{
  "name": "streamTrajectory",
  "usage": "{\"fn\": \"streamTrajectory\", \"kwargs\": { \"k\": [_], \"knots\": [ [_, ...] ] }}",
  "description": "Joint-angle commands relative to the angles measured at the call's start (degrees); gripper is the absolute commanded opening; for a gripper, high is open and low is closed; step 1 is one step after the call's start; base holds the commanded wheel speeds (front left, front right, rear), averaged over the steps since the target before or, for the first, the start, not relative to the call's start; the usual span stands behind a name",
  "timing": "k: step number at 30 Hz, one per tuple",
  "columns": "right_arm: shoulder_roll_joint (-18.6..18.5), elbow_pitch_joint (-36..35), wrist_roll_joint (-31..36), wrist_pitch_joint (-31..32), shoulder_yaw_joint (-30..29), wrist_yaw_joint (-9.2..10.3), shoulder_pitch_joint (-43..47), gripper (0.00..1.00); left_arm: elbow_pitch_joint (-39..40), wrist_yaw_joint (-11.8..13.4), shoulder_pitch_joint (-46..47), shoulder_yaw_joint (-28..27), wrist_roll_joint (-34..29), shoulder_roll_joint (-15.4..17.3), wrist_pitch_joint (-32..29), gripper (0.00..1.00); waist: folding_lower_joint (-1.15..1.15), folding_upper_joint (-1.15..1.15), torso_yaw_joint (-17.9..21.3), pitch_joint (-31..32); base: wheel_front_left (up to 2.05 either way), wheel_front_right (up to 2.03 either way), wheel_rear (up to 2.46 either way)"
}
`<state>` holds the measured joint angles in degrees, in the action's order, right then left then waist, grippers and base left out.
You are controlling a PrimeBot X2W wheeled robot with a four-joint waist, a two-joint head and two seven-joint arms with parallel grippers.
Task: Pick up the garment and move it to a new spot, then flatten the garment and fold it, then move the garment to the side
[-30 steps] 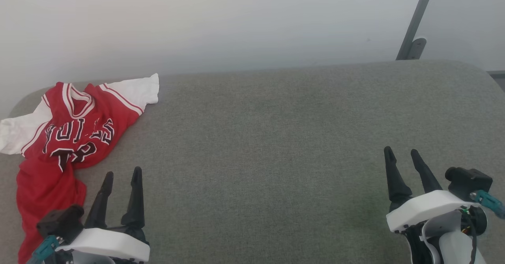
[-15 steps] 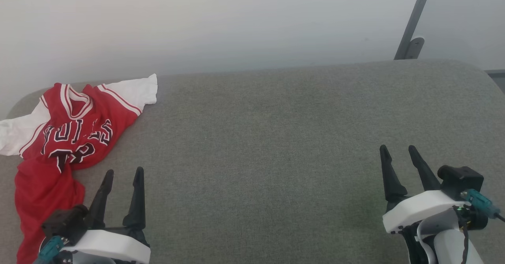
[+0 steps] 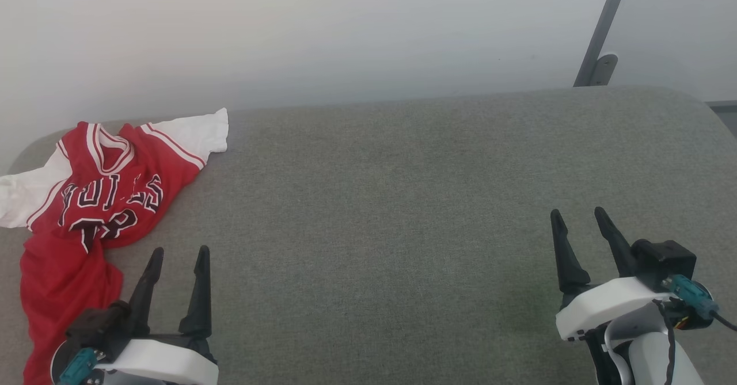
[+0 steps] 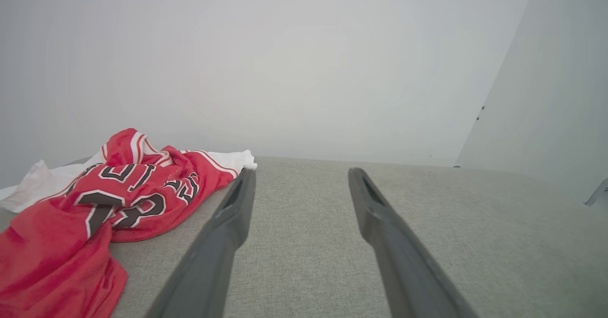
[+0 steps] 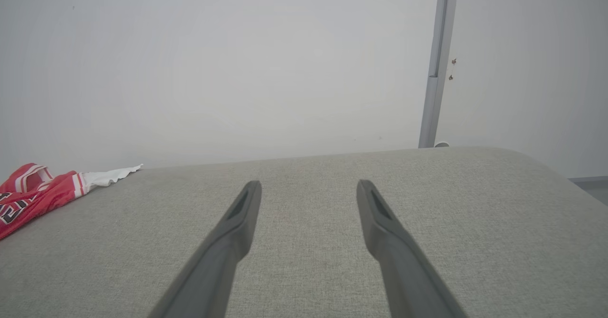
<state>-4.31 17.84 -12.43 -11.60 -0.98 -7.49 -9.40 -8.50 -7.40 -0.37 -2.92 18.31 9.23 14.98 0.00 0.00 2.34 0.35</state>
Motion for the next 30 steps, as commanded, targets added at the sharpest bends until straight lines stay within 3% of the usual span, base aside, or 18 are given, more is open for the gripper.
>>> {"fn": "streamTrajectory", "kwargs": {
  "k": [1, 17, 30],
  "knots": [
    [0.01, -0.26, 0.04, -0.35, -0.05, 0.00, -0.24, 1.00, 0.20, -0.10, -0.52, -0.20, -0.06, 0.25, 0.30, 1.00, 0.00, 0.00, -0.01, 0.00, 0.00, 0.00, 0.00],
    [0.16, -0.54, -0.33, -0.36, -0.13, 0.00, 0.02, 1.00, -1.35, -0.10, 0.62, -1.66, 0.49, -0.16, 0.30, 1.00, 0.00, 0.00, -0.65, -0.11, 0.00, 0.00, 0.00],
    [-0.58, -0.45, -1.09, 0.25, 2.15, 0.00, 0.09, 1.00, -1.32, -0.07, 0.66, -7.02, 0.17, -0.01, 0.30, 1.00, 0.00, 0.00, -6.86, 0.85, 0.00, 0.00, 0.00]
  ]
}}
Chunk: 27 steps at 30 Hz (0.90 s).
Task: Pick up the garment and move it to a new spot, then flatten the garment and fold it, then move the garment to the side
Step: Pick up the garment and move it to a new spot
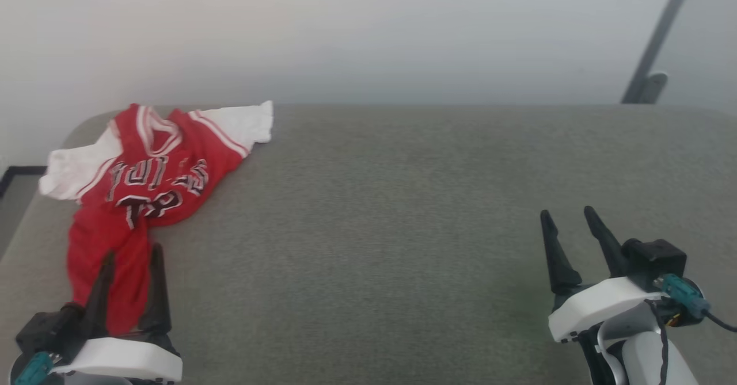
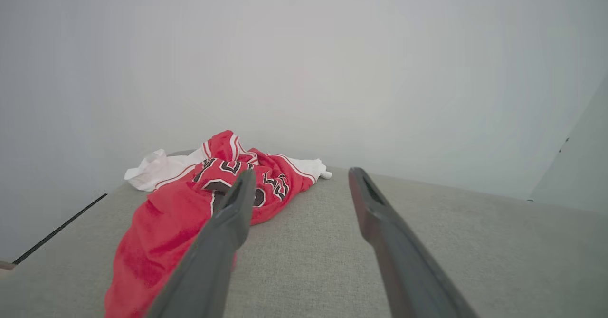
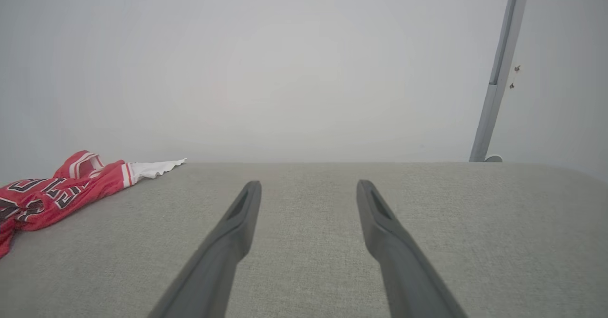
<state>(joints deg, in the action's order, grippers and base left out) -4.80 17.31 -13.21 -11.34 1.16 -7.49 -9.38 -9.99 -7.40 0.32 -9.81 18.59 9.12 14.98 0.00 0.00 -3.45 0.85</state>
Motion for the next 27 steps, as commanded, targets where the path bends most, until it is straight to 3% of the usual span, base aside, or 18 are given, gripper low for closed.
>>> {"fn": "streamTrajectory", "kwargs": {
  "k": [1, 15, 27],
  "knots": [
    [-0.13, 0.10, -0.32, 0.05, 0.46, -0.01, 0.06, 1.00, 0.30, -0.02, -0.20, -0.49, -0.43, 0.10, 0.30, 1.00, 0.00, 0.00, -1.74, 0.50, 0.00, 0.00, 0.00],
    [-0.33, 0.84, -1.39, -0.08, 3.95, 0.00, -0.08, 1.00, 0.55, 0.02, -1.53, -3.14, 0.07, -0.22, 0.30, 1.00, 0.00, 0.00, -10.47, 2.12, 0.00, 0.00, 0.00],
    [-0.02, 1.80, -1.79, -0.24, 5.52, 0.00, -0.45, 1.00, 0.38, -0.02, -2.23, -3.45, 0.87, -0.98, 0.30, 1.00, 0.00, 0.00, -14.80, 2.64, 0.00, 0.00, 0.00]
  ]
}}
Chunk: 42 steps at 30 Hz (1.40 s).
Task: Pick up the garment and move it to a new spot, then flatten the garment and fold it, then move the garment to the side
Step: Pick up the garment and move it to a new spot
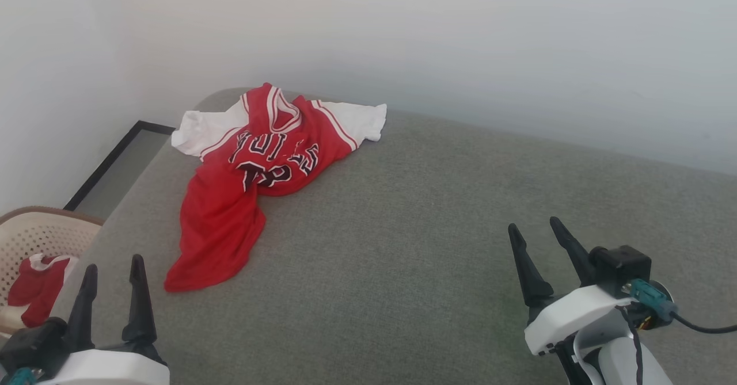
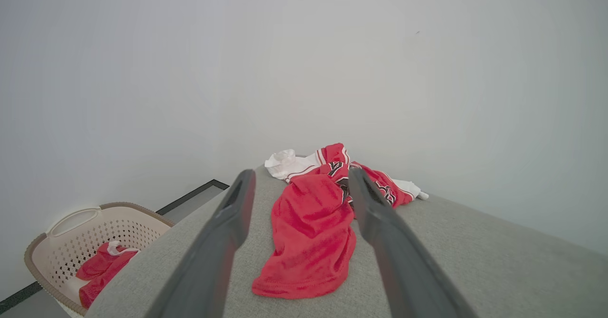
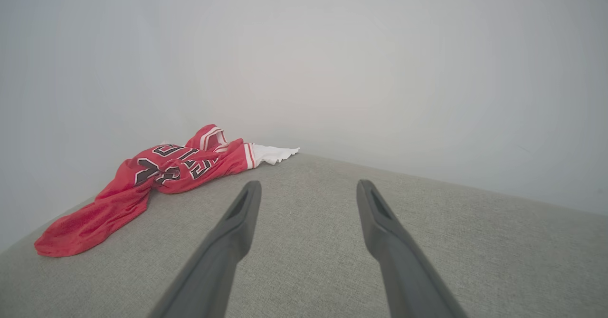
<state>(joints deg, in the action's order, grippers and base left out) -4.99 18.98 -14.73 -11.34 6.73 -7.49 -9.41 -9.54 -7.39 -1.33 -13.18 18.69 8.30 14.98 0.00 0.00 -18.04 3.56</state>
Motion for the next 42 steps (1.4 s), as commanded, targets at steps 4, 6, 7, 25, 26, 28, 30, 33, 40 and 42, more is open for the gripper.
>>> {"fn": "streamTrajectory", "kwargs": {
  "k": [4, 6, 7, 25, 26, 28, 30, 33, 40, 42],
  "knots": [
    [0.11, -0.05, -0.13, -0.16, 0.09, 0.00, -0.60, 1.00, -0.59, -0.05, -0.21, 0.47, 1.77, -0.06, 0.23, 1.00, 0.00, 0.00, -0.59, -0.62, 0.00, 0.00, 0.00],
    [-0.16, -0.32, -0.13, 0.00, 0.12, 0.00, -0.96, 1.00, -0.88, -0.07, 0.75, 0.68, 2.72, 0.42, -0.35, 1.00, 0.00, 0.00, -0.58, -1.25, 0.00, 0.00, 0.00],
    [-0.28, -0.54, -0.08, 0.13, 0.12, 0.00, -1.20, 1.00, -1.02, -0.07, 1.35, 0.98, 3.23, 0.64, -0.71, 1.00, 0.00, 0.00, -0.53, -1.62, 0.00, 0.00, 0.00],
    [-3.13, -5.34, 1.85, 2.86, -0.29, 0.00, -7.92, 1.00, -12.06, -0.11, 23.72, 8.34, 12.51, 12.65, -9.96, 1.00, 0.00, 0.00, 7.49, -15.66, 0.00, 0.00, 0.00],
    [-3.27, -5.63, 1.93, 3.04, -0.15, 0.00, -8.42, 1.00, -13.10, -0.11, 25.17, 8.61, 13.27, 13.35, -10.43, 1.00, 0.00, 0.00, 8.15, -16.86, 0.00, 0.00, 0.00],
    [-3.49, -5.93, 2.03, 3.05, -0.22, 0.00, -8.86, 1.00, -14.37, -0.11, 26.88, 9.14, 13.83, 14.13, -10.94, 1.00, 0.00, 0.00, 8.70, -17.90, 0.00, 0.00, 0.00],
    [-3.59, -6.67, 2.23, 3.23, -0.08, 0.00, -9.96, 1.00, -16.62, -0.11, 29.96, 9.90, 15.19, 15.28, -11.85, 1.00, 0.00, 0.00, 9.94, -20.16, 0.00, 0.00, 0.00],
    [-3.92, -7.53, 2.47, 3.52, -0.27, 0.00, -11.26, 1.00, -20.10, -0.11, 34.83, 11.09, 16.06, 17.13, -13.61, 1.00, 0.00, 0.00, 11.54, -23.31, 0.00, 0.00, 0.00],
    [-5.18, -9.93, 3.37, 4.15, -0.34, 0.00, -14.31, 1.00, -31.77, -0.11, 46.33, 14.50, 19.09, 21.56, -22.85, 1.00, 0.00, 0.00, 14.49, -29.98, 0.00, 0.00, 0.00],
    [-5.30, -10.70, 3.44, 4.34, -0.37, 0.00, -14.86, 1.00, -34.58, -0.11, 48.68, 15.73, 19.40, 22.34, -25.71, 1.00, 0.00, 0.00, 15.00, -31.37, 0.00, 0.00, 0.00]
  ]
}}
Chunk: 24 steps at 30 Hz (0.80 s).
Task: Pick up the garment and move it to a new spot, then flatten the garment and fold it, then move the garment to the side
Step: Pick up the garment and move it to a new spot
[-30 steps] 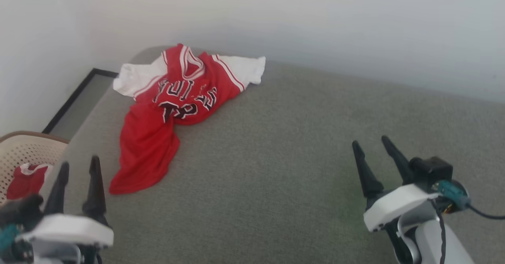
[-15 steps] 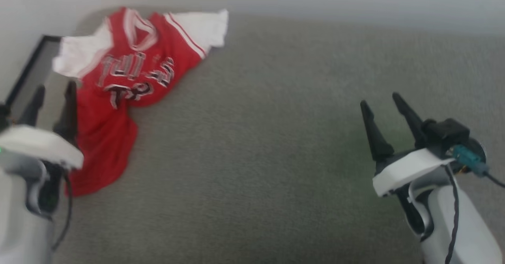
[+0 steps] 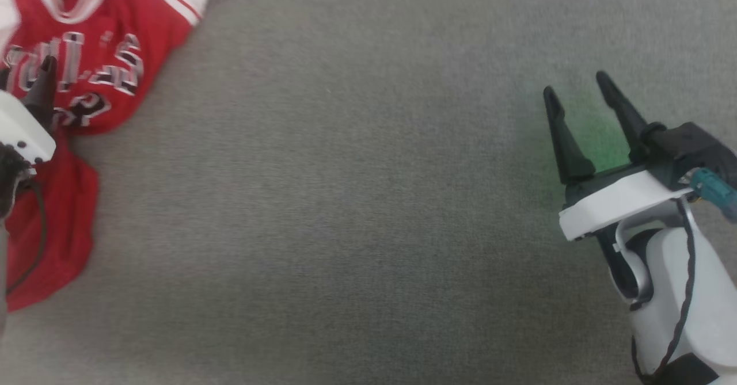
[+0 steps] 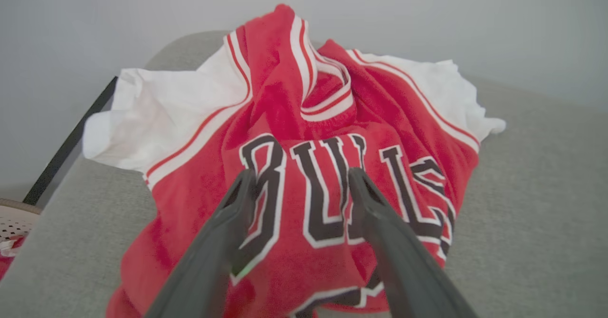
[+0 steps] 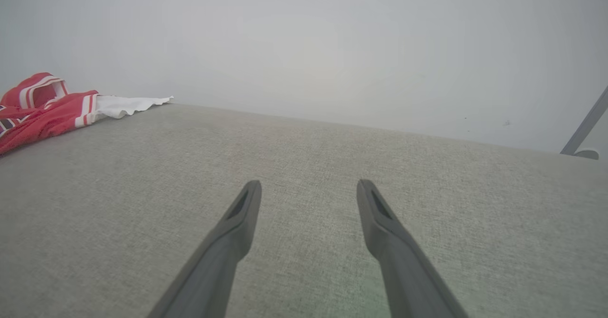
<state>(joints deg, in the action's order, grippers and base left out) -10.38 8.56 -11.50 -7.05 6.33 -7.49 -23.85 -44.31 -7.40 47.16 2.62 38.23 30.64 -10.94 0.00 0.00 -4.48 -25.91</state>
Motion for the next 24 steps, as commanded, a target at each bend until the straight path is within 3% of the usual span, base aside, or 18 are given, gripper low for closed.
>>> {"fn": "streamTrajectory", "kwargs": {
  "k": [1, 8, 11, 18, 19, 20, 24],
  "knots": [
    [-0.01, -0.61, 0.31, 0.27, -0.06, 0.00, -0.80, 1.00, -1.01, -0.10, 1.34, 0.62, -0.15, 0.38, -1.02, 1.00, 0.00, 0.00, 1.62, -2.61, 0.00, 0.00, 0.00],
    [-0.59, -2.81, 0.48, 1.24, -0.85, 0.01, -1.57, 1.00, -10.93, 0.33, 7.08, 5.62, -0.95, 0.47, -13.25, 1.00, 0.00, 0.00, 2.36, -6.56, 0.00, 0.00, 0.00],
    [-0.68, -3.52, 0.72, 1.48, -1.12, 0.00, -1.71, 1.00, -16.01, 2.75, 7.91, 6.92, -1.52, -0.25, -18.08, 1.00, 0.00, 0.00, 2.62, -7.56, 0.00, 0.00, 0.00],
    [-0.85, -4.45, 0.99, 1.90, -1.96, 0.00, -1.61, 1.00, -21.35, 2.38, 9.33, 7.37, -0.66, -2.68, -17.77, 1.00, 0.00, 0.00, 2.96, -8.42, 0.00, 0.00, 0.00],
    [-0.89, -4.45, 1.06, 1.88, -2.17, 0.01, -1.62, 1.00, -21.43, 2.15, 9.56, 7.39, -0.61, -2.82, -16.64, 0.41, 0.00, 0.00, 2.91, -8.35, 0.00, 0.00, 0.00],
    [-0.83, -4.41, 1.07, 1.77, -2.38, 0.00, -1.58, 1.00, -21.27, 1.85, 9.76, 7.45, -0.67, -2.84, -15.26, 0.00, 0.00, 0.00, 2.82, -8.19, 0.00, 0.00, 0.00],
    [-0.57, -4.08, 0.97, 1.27, -3.63, 0.01, -0.86, 1.00, -20.15, 0.76, 11.45, 7.92, -1.07, -1.21, -10.69, 0.00, 0.00, 0.00, 2.21, -6.67, 0.00, 0.00, 0.00]
  ]
}}
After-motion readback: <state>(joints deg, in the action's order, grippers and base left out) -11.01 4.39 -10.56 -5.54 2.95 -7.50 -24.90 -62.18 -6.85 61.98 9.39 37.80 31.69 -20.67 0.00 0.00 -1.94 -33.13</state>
